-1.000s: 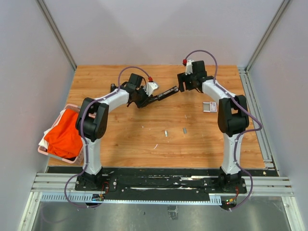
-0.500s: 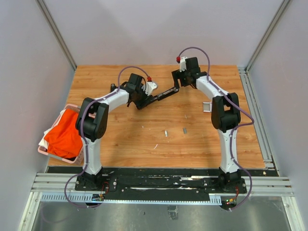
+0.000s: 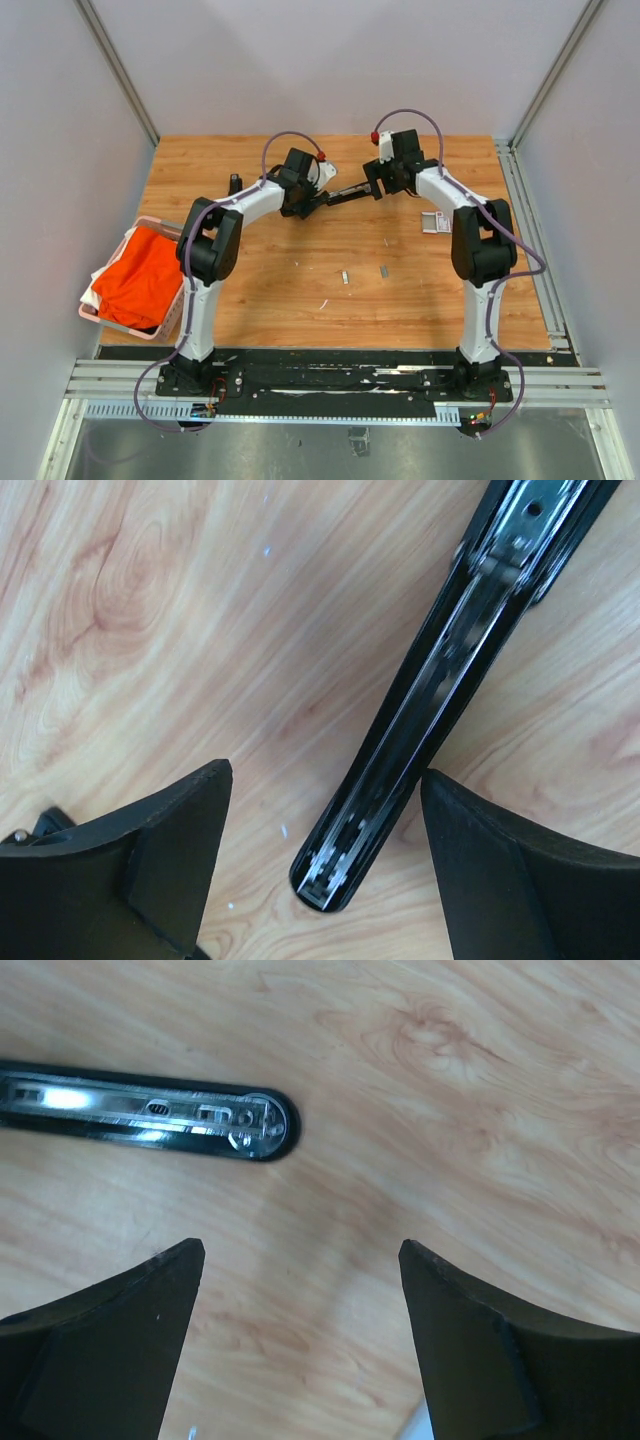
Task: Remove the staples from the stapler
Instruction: Place the stapler at the center of the board.
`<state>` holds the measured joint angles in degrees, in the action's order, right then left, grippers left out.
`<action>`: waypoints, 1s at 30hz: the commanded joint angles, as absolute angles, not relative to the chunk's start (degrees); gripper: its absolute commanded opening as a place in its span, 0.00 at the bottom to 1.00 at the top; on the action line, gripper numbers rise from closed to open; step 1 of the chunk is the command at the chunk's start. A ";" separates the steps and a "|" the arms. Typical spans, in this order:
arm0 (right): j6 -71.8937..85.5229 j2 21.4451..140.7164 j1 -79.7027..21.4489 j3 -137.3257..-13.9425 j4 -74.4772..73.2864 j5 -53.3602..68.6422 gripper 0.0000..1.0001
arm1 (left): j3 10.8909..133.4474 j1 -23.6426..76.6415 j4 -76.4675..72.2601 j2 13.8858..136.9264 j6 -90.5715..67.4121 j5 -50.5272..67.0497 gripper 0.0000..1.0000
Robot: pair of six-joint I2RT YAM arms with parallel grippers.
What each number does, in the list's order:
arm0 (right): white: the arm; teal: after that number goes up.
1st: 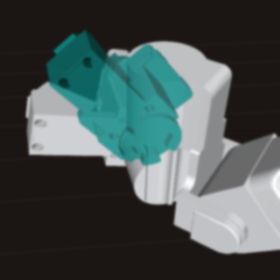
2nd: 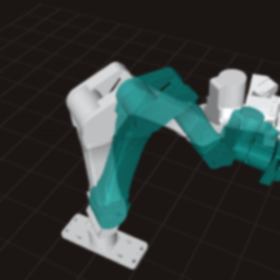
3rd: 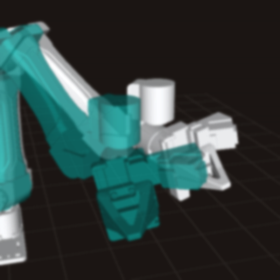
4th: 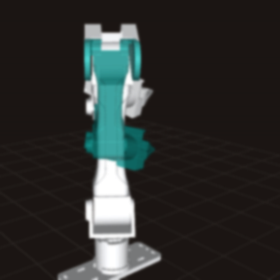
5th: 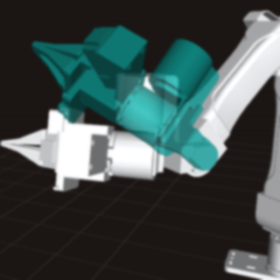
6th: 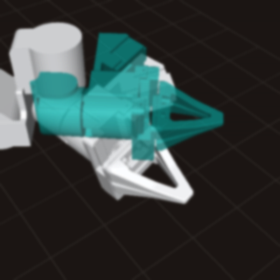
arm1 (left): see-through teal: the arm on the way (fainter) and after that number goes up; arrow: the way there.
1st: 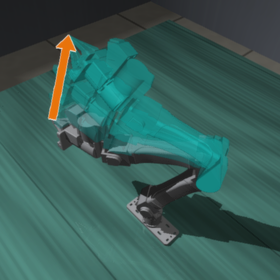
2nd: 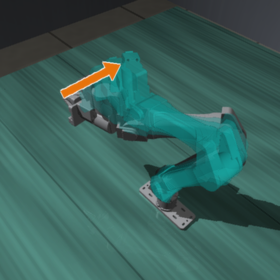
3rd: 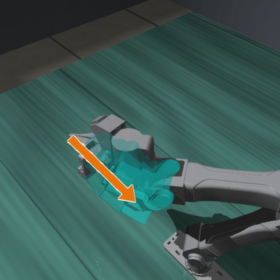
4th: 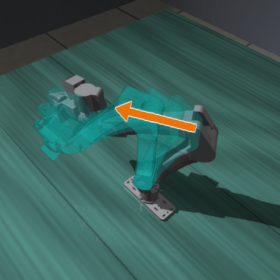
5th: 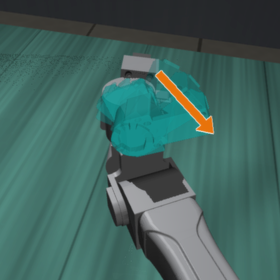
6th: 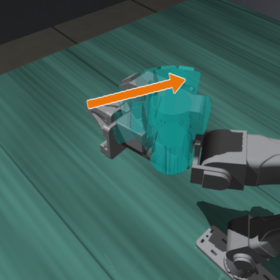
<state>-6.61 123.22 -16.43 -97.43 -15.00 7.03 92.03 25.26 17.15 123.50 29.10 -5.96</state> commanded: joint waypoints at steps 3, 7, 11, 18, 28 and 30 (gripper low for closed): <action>-9.13 107.11 -13.24 -89.62 -14.91 5.01 0.82 | 98.28 29.38 17.03 126.90 31.47 -5.98 0.81; -9.18 99.14 -9.42 -83.74 -15.43 5.96 0.82 | 106.25 32.24 20.69 131.98 33.74 -8.20 0.77; -7.91 90.70 -5.42 -76.14 -14.73 8.92 0.83 | 114.41 33.52 23.97 137.54 35.74 -12.78 0.69; -8.36 80.44 -0.42 -67.12 -13.65 11.97 0.83 | 114.33 33.67 23.16 138.87 40.03 -17.40 0.65; -5.90 77.60 1.41 -64.21 -11.52 15.05 0.84 | 107.47 33.57 21.80 135.48 43.85 -19.63 0.69; -5.89 77.70 1.41 -63.94 -11.51 15.29 0.84 | 106.55 33.57 21.72 134.74 44.41 -19.82 0.70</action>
<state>-7.11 78.63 0.10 -64.97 -12.91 13.52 109.38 33.89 20.29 136.20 41.95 -18.24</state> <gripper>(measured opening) 0.834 0.694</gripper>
